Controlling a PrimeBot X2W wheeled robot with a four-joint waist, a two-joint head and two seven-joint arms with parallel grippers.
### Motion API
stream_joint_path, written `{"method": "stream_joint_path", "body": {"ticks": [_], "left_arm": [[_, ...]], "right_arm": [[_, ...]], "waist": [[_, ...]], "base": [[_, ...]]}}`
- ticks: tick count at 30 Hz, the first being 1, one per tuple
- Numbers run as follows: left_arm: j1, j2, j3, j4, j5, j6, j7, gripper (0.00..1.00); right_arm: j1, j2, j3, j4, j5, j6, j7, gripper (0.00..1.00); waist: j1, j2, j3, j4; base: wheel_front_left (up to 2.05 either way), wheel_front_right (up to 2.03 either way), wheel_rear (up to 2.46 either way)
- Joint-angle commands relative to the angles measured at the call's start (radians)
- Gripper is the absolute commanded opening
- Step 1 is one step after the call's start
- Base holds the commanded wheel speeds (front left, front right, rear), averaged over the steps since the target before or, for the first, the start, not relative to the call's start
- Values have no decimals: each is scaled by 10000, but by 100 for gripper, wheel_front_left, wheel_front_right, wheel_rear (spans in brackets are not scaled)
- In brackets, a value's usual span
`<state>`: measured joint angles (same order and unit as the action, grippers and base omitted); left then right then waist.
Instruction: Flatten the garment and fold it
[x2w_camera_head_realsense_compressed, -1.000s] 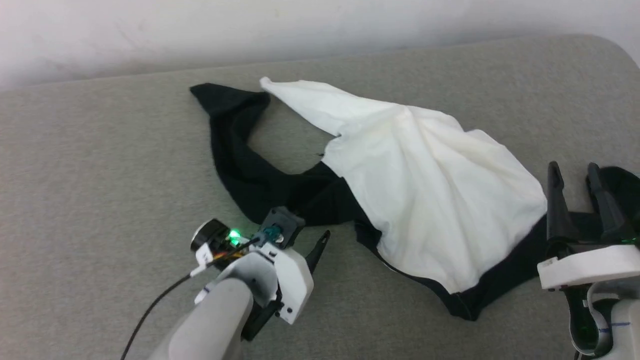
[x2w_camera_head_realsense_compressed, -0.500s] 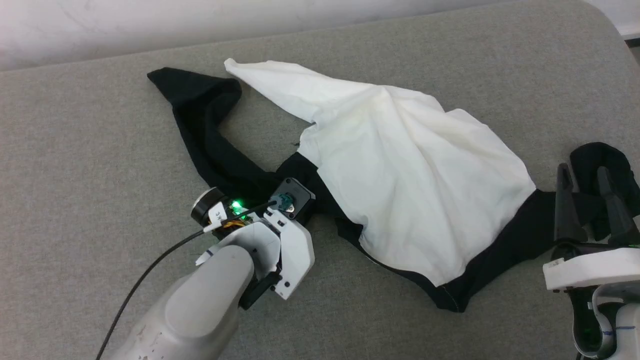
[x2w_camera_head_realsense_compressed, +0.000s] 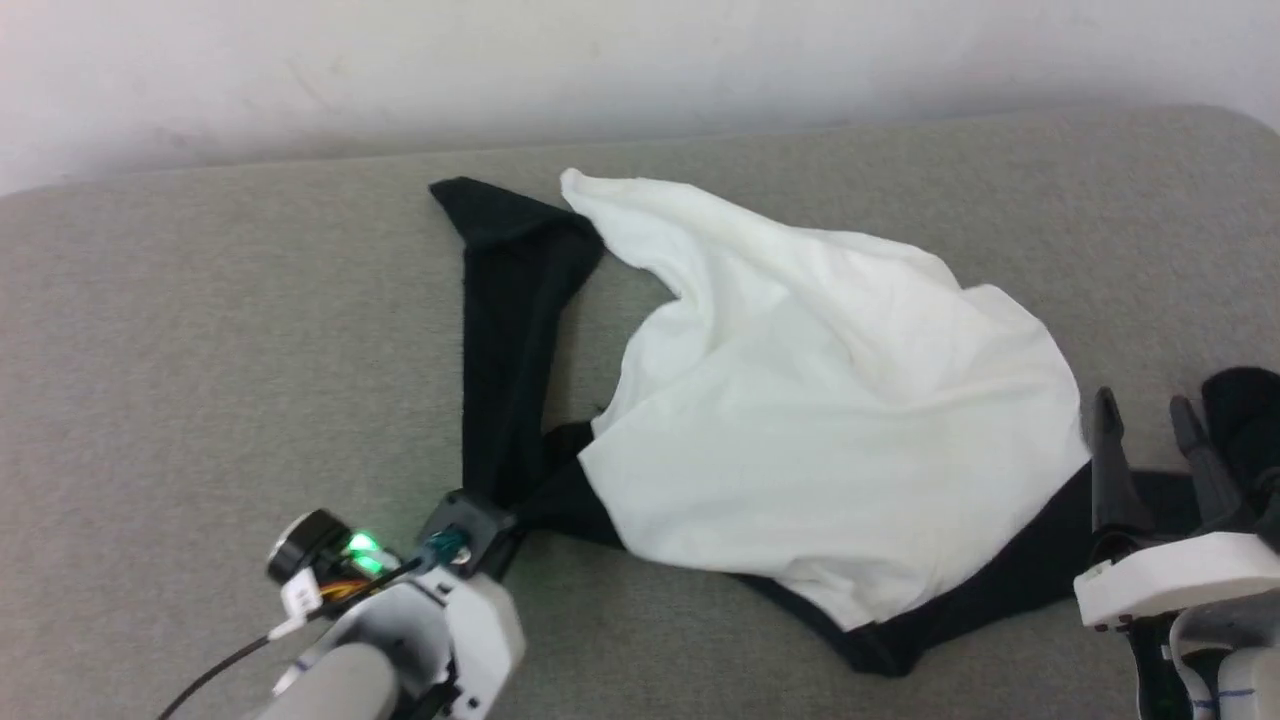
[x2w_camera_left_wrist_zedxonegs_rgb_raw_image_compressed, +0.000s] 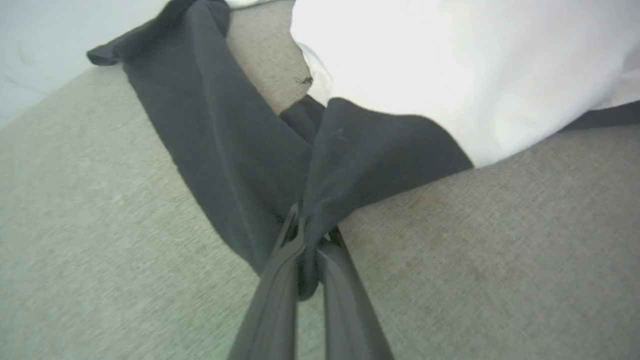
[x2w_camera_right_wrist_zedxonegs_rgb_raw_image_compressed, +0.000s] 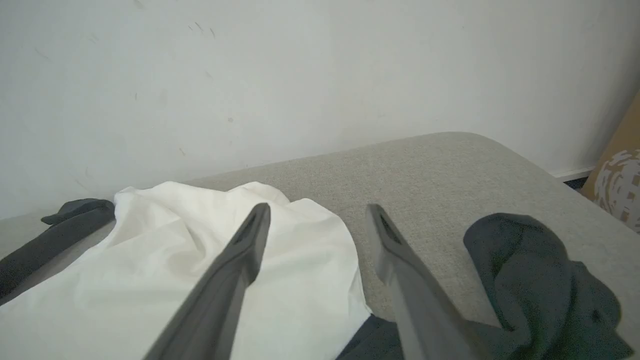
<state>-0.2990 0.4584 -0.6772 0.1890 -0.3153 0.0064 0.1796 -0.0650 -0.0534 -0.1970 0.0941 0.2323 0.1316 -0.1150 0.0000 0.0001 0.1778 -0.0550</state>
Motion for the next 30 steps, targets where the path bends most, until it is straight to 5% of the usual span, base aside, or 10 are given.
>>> {"method": "stream_joint_path", "body": {"ticks": [1,6,10,15,22,23,24,30], "left_arm": [[293,302,168,-319,-72,176,75,0],[1453,1463,806,-2319,-408,860,703,0],[1759,1838,1174,-3467,-626,1208,1035,0],[1287,1329,1040,-3081,-756,1311,1453,0],[357,292,554,-276,-788,1007,1382,0],[292,157,523,88,-820,974,1291,16],[245,57,494,414,-836,927,1158,100],[326,-339,646,1044,-892,1038,-219,100]], "right_arm": [[131,30,18,57,11,-9,16,100],[212,30,128,250,84,-9,49,100],[128,31,255,452,132,-9,63,100],[-101,31,575,782,88,-9,133,100],[-158,31,724,1194,-26,-9,740,100],[-116,31,659,1216,-36,-9,944,100],[-70,31,575,1210,-57,-9,1185,100],[426,31,-324,866,-347,-9,3576,100]], "waist": [[0,-1,-644,705],[0,-1,-742,949],[0,-1,-600,828],[0,-1,-276,369],[0,-1,-22,-82],[0,-1,-25,-98],[0,-1,-35,-109],[0,-1,-343,181]], "base": [[0,0,0],[0,0,0],[0,0,0],[0,0,0],[0,0,0],[0,0,0],[0,0,0],[0,0,0]]}}
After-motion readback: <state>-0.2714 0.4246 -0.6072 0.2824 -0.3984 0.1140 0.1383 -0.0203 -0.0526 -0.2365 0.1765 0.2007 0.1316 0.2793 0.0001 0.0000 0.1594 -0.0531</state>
